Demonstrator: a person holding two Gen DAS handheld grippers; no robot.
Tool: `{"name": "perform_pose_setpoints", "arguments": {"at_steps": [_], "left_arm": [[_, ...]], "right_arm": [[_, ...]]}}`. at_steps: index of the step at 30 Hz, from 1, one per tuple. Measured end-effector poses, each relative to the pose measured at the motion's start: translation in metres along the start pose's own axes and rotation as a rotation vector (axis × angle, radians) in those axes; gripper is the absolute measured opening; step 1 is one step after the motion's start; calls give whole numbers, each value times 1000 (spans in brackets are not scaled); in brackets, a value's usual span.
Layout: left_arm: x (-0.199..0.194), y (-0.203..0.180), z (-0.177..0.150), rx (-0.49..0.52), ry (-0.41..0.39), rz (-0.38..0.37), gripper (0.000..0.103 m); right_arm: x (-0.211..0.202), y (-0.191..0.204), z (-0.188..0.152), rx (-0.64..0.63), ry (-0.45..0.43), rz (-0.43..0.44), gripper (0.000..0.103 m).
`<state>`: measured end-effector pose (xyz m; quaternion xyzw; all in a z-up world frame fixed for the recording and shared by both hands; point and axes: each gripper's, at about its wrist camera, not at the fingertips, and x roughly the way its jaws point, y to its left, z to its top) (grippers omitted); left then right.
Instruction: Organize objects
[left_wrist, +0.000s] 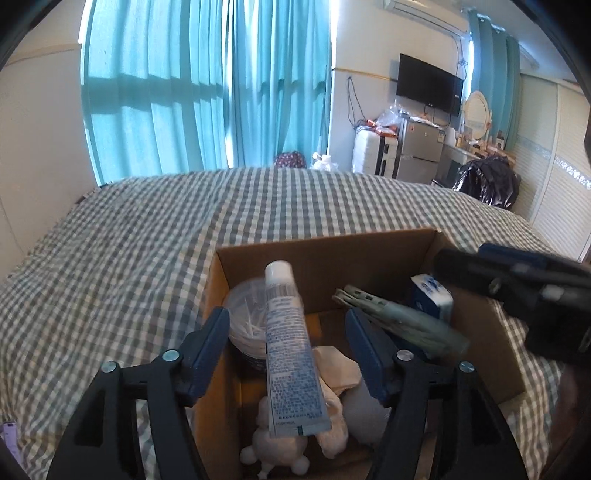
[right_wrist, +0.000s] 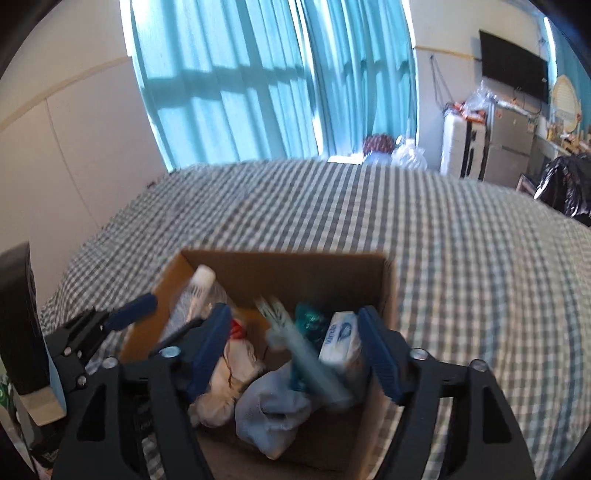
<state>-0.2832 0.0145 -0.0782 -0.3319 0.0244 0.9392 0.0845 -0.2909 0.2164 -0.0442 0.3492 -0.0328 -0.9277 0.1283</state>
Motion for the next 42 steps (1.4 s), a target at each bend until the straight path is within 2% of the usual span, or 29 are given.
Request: {"name": "perform_pose_setpoints", "arguments": {"at_steps": [5,7,9,10,14,16,24,30,37,42], "left_arm": [[-39,1,15,5,-63,39,87],[-61,3,21,0,-104,58,97],[-82,4,26,-5,-146,70,102],[-95,4,29,-6,-169,72,103],[-133,2,30,-2,-212,107,103],[-150,2,25,-3,-221,97,103],[-204,-6,9,-36,-281,90,103],[-234,-16,-3,-42,-346,65,103],[-253,-29,-27,-89,-393,65,103],[-248,-36,-53,-79,-392,128,103]], "right_arm": [[-41,5,10,0,-58,-30,83],[-61,9,13,-1,-84,-35,85],[-85,13,14,-4,-119,-48,93],[-94,15,14,-6,-133,-53,94],[-139,22,6,-37,-187,-64,97],[-161,22,-3,-43,-231,-88,103],[-229,12,-34,-30,-330,-133,103],[-260,16,-63,-60,-391,-172,103],[-265,11,-93,-50,-428,-194,103],[-252,12,-116,-97,-429,-214,103]]}}
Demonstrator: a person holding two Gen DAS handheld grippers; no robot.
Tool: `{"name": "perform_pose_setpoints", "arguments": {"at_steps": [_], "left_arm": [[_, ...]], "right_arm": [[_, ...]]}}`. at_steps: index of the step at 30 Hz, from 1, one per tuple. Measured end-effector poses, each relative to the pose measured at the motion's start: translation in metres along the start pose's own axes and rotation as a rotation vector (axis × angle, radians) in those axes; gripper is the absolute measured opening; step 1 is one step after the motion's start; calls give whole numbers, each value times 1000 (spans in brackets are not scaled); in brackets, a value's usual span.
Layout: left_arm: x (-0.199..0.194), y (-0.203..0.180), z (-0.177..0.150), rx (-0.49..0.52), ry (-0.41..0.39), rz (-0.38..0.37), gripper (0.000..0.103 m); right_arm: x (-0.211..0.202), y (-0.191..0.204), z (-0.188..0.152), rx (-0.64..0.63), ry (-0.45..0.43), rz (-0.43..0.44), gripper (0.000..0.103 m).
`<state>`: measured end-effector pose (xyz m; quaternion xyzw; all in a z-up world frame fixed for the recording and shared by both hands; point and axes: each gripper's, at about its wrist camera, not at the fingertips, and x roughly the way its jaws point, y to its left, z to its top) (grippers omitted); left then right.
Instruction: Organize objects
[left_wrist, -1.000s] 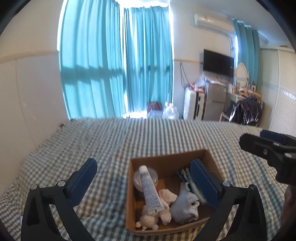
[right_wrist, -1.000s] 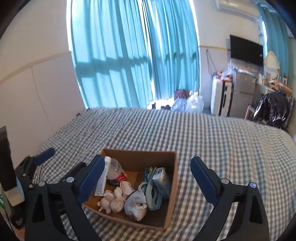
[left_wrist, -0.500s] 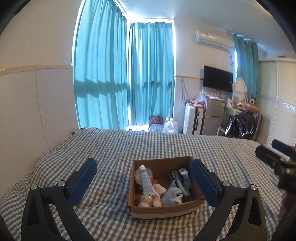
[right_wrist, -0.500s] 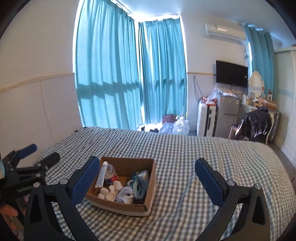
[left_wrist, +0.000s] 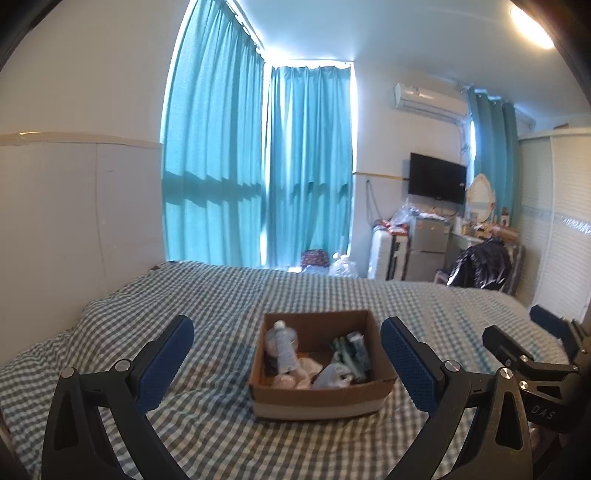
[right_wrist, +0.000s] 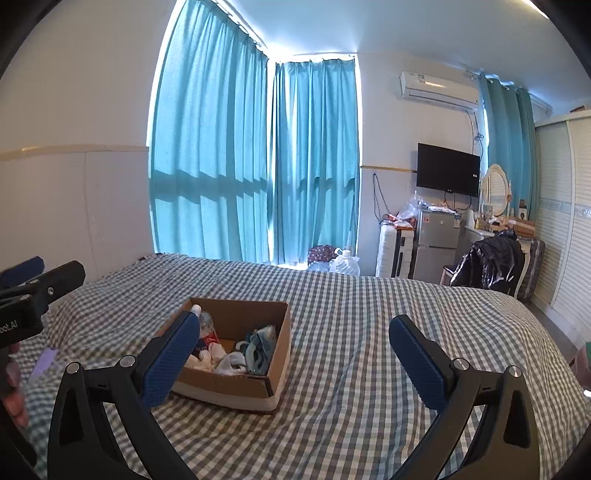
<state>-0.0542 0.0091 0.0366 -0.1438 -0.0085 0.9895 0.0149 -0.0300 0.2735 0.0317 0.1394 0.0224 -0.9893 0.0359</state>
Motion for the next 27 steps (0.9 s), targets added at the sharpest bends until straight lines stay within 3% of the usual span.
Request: {"name": "perform_pose_setpoints", "arguments": {"at_steps": [10,15,27], "left_arm": [[25,5,-44,2,110,14,103],[25,8,-48,-28,115,-3,103],[18,-6,-52,10,115,-24,103]], "right_arm": [[24,-7,-34,29,62,-9,103],[29,-11,-40,47,77,-19,103],[24,-9,-38,46,64,-26,103]]}}
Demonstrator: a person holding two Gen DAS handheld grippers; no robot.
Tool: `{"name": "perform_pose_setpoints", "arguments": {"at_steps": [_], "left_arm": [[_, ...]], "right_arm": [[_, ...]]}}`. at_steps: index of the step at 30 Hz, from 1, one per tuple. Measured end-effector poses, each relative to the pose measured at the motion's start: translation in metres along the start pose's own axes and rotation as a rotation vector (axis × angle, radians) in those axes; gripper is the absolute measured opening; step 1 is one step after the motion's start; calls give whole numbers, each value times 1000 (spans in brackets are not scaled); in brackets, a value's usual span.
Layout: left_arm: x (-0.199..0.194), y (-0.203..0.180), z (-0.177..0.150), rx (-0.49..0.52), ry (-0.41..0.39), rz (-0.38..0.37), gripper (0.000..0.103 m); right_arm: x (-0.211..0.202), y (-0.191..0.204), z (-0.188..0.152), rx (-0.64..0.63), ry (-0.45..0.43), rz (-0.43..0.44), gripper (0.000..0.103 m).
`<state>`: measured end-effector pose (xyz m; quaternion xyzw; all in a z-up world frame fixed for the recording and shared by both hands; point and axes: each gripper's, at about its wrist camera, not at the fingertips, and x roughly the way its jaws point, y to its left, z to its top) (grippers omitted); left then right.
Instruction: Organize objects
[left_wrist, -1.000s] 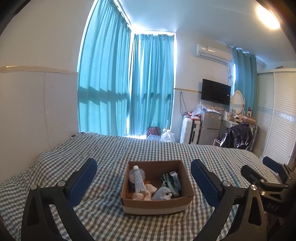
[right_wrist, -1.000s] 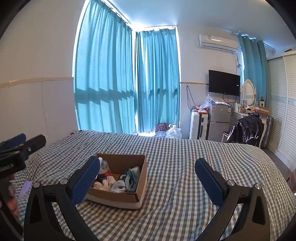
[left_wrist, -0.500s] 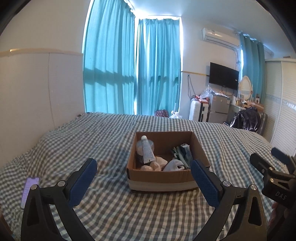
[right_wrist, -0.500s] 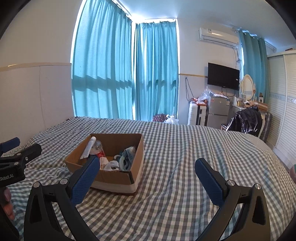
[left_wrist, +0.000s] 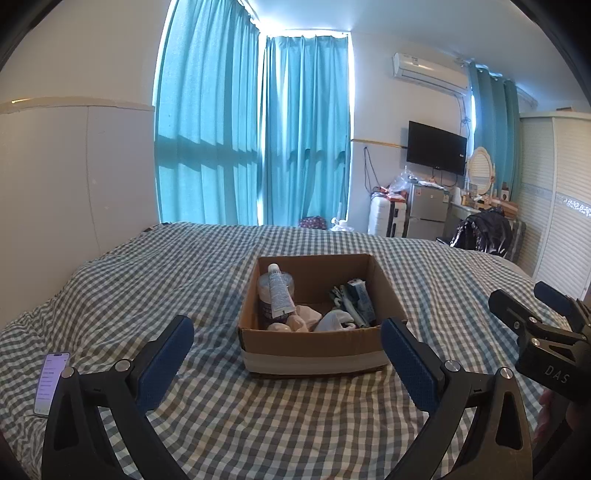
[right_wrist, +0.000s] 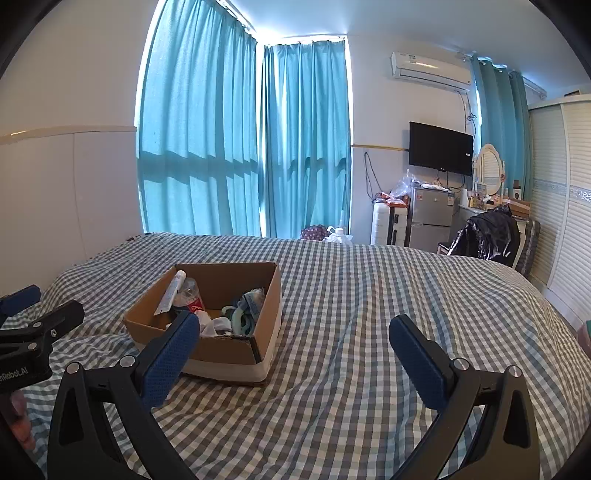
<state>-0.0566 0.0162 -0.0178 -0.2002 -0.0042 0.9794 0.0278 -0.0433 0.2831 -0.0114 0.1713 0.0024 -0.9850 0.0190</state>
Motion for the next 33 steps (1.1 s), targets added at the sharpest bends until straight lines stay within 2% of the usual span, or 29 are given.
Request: {"name": "perform_pose_setpoints", "arguments": {"at_steps": [33], "left_arm": [[1,0,-6,-11,20,17,103]], "right_arm": [[0,6,-3,-1,10,1,103]]}}
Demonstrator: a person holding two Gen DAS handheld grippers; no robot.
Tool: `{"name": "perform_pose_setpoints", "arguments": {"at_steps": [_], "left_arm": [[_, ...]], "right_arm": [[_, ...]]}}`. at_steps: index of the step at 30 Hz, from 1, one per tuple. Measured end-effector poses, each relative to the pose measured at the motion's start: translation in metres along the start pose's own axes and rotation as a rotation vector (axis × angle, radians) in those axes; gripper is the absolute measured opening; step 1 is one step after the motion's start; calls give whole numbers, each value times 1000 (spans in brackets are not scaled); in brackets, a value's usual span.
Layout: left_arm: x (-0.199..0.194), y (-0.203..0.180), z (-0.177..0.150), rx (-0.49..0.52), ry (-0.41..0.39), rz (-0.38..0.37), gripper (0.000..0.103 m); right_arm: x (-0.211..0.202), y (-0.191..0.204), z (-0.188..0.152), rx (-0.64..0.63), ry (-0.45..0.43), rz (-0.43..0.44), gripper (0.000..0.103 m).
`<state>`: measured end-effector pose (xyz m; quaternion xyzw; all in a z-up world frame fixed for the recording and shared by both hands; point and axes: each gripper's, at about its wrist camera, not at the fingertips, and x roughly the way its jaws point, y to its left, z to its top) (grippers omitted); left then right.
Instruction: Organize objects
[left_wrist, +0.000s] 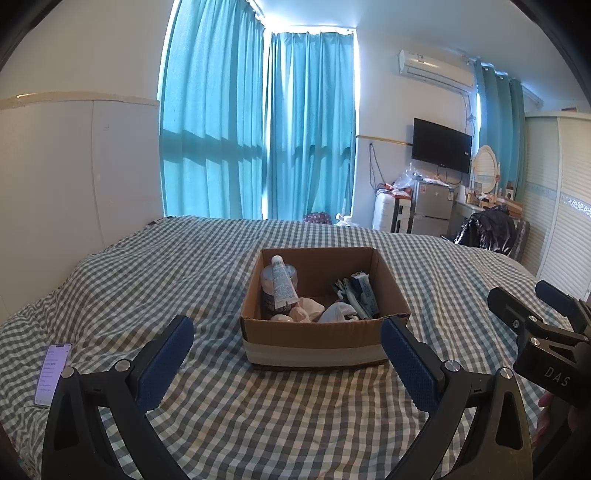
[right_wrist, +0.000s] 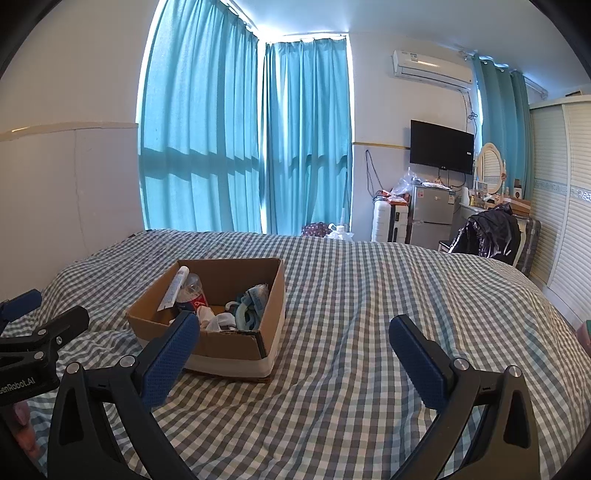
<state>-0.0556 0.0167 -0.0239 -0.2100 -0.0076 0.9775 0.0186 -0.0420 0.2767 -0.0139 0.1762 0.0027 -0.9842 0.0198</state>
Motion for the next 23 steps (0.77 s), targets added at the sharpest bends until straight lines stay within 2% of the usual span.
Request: {"name": "perform_pose_setpoints", "arguments": {"at_steps": [15,23], "left_arm": [[-3,-3,0,10,-9,-5,103],[-3,-3,-1,22,-14,18,103]], "right_arm": [[-1,0,-1,1,-1,1,103],[1,1,-2,1,7,-1,103]]}}
